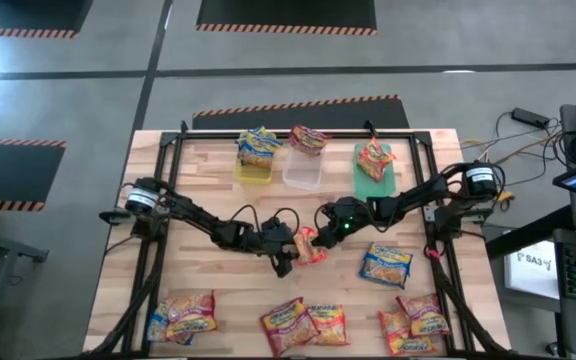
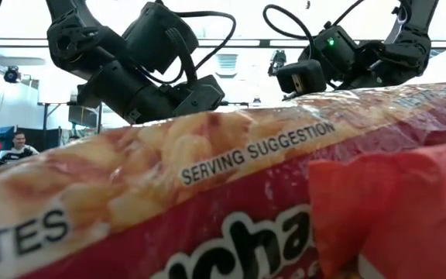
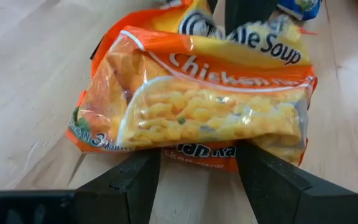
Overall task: Sort Maruchan noodles
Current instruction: Put the top orange noodle pack into the green bin
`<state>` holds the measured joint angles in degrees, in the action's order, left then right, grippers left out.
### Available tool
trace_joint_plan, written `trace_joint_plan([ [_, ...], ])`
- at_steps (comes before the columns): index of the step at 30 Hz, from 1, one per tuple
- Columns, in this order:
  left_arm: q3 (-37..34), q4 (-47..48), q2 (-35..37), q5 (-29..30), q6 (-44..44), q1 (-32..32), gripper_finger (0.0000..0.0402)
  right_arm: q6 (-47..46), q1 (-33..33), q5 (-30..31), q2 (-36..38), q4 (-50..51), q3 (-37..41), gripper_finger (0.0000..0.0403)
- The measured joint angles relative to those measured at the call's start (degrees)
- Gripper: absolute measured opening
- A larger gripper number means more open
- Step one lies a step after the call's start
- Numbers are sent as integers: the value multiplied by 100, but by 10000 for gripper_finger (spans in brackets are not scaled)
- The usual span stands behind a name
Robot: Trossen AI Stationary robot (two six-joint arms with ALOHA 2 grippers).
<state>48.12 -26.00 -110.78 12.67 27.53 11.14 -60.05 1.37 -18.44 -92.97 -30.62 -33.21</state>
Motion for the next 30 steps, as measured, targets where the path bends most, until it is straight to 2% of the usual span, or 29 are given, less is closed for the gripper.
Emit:
trace_joint_plan([
  [8, 37, 2, 0, 7, -2, 2, 196, 136, 0, -21, -218, -98, -11, 195],
  [23, 37, 11, 0, 24, -2, 2, 196, 214, 0, -93, -164, -115, -4, 36],
  [26, 37, 17, 0, 24, -2, 2, 196, 215, 1, -125, -163, -117, -4, 16],
  [30, 37, 23, 0, 15, -2, 2, 196, 225, 7, -234, -106, -99, 0, 11],
])
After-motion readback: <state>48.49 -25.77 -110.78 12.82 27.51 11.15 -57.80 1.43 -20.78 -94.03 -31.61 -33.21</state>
